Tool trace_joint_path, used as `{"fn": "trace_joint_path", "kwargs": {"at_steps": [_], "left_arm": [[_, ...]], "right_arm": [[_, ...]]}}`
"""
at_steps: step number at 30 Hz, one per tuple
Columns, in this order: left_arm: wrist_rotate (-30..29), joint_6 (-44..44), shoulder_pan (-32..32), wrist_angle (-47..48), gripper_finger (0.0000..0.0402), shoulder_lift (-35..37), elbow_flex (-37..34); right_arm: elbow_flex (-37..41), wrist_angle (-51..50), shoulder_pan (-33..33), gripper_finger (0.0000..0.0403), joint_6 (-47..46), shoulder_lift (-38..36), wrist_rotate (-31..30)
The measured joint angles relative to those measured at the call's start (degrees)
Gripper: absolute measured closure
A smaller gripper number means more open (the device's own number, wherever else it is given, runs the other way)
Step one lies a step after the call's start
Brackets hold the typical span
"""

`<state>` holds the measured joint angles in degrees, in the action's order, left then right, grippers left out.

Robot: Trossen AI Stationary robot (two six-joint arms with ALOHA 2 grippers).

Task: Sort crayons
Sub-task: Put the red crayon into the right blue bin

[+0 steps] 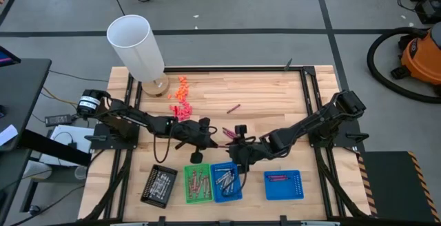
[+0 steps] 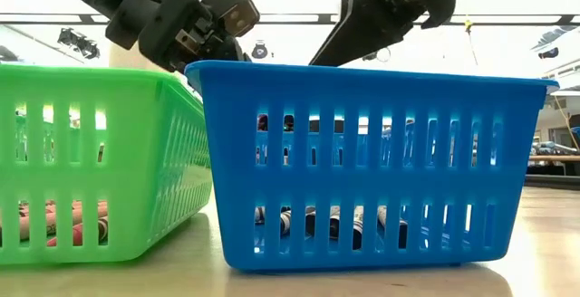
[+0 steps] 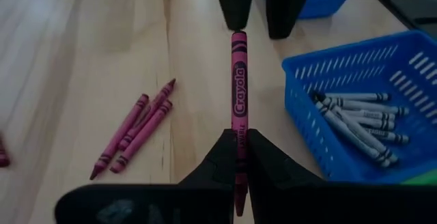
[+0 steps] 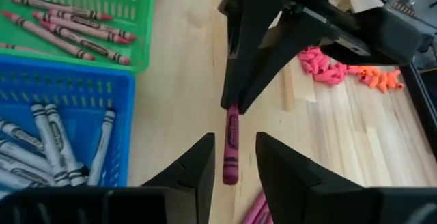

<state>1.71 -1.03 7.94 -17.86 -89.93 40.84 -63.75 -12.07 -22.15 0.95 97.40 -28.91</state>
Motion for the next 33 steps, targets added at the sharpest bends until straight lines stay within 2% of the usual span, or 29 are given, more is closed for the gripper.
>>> {"fn": "trace_joint_path", "kwargs": {"at_steps": [19,23,28,31,33], "left_arm": [[-0.14,1.02,0.00,-6.01,0.0388,0.00,0.02],[-0.14,1.00,0.00,-6.48,0.0388,0.00,0.02],[-0.20,0.80,0.00,-7.09,0.0386,0.01,0.02],[-0.12,0.58,0.02,-7.12,0.0367,0.00,0.02],[-0.12,0.19,0.02,-7.09,0.0340,0.01,0.02]], "right_arm": [[0.00,-1.30,0.39,0.0282,2.25,0.07,-2.66],[0.00,-1.78,0.49,0.0302,2.25,0.09,-3.56],[0.00,-1.93,0.59,0.0345,2.25,0.09,-3.45],[0.00,-1.91,0.57,0.0366,2.25,0.09,-2.97],[-0.02,-1.95,0.59,0.0368,2.16,0.09,-2.36]]}}
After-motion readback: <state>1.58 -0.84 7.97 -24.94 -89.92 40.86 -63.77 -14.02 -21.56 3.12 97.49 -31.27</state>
